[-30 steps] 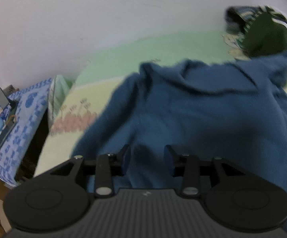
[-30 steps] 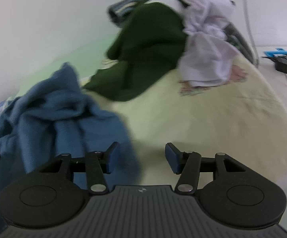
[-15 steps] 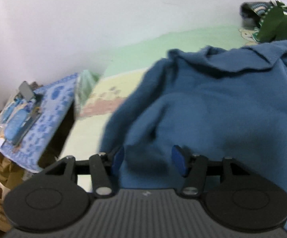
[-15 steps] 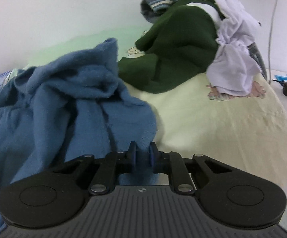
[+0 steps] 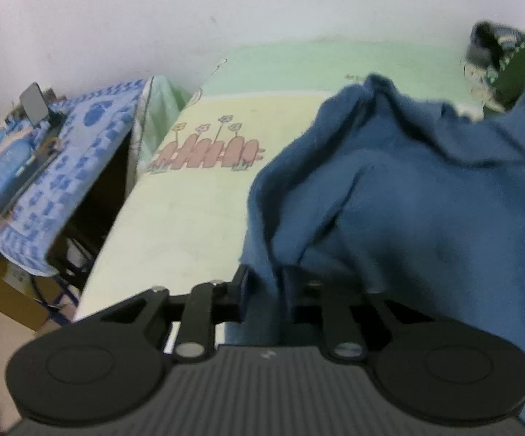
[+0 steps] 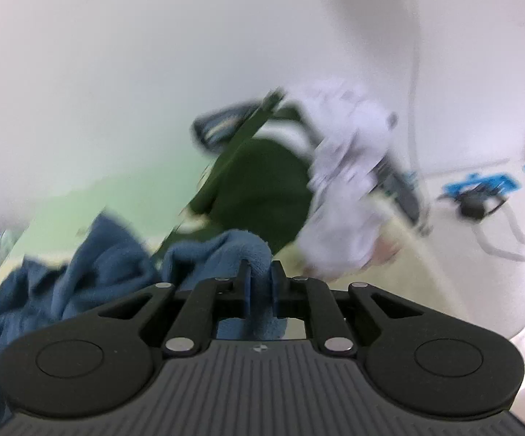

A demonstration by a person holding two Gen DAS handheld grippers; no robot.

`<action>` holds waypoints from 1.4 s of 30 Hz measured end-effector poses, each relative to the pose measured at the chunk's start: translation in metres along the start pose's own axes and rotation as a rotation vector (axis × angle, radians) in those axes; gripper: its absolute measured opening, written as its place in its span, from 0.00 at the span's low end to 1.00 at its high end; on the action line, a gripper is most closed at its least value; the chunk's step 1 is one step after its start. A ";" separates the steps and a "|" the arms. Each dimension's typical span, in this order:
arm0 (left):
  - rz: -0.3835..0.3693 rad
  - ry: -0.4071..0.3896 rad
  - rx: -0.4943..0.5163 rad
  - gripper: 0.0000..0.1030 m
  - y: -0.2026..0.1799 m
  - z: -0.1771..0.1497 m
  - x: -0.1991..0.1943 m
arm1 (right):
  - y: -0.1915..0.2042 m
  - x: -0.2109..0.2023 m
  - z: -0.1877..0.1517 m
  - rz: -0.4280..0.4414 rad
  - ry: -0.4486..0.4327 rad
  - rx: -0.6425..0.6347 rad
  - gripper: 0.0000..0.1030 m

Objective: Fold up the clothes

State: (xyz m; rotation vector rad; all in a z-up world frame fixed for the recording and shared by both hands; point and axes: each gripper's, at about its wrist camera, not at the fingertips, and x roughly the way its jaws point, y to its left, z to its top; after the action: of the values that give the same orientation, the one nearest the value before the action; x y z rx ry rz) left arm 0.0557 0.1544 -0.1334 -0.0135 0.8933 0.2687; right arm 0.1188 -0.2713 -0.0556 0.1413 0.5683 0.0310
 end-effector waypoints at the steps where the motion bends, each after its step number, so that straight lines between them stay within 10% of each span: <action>1: -0.001 -0.002 0.002 0.08 0.000 0.003 0.001 | -0.006 -0.004 0.006 -0.018 -0.017 -0.004 0.10; 18: 0.182 -0.097 0.118 0.03 0.008 0.094 0.025 | -0.107 -0.002 0.061 -0.371 -0.167 -0.063 0.09; 26: 0.156 -0.070 0.122 0.07 0.005 0.090 0.025 | -0.101 0.053 0.001 -0.462 0.077 -0.380 0.16; 28: 0.128 -0.086 0.136 0.13 0.002 0.083 0.010 | -0.102 0.047 -0.005 -0.484 0.106 -0.382 0.31; 36: -0.002 -0.053 0.220 0.21 -0.031 0.011 -0.058 | -0.077 -0.018 -0.018 -0.085 0.198 -0.157 0.43; 42: -0.032 0.054 0.260 0.29 -0.045 -0.057 -0.094 | -0.031 -0.041 -0.065 0.229 0.431 -0.174 0.44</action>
State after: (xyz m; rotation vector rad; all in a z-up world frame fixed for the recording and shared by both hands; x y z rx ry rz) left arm -0.0329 0.0829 -0.1014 0.2065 0.9756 0.1212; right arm 0.0486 -0.2963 -0.0923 0.0278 0.9739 0.3390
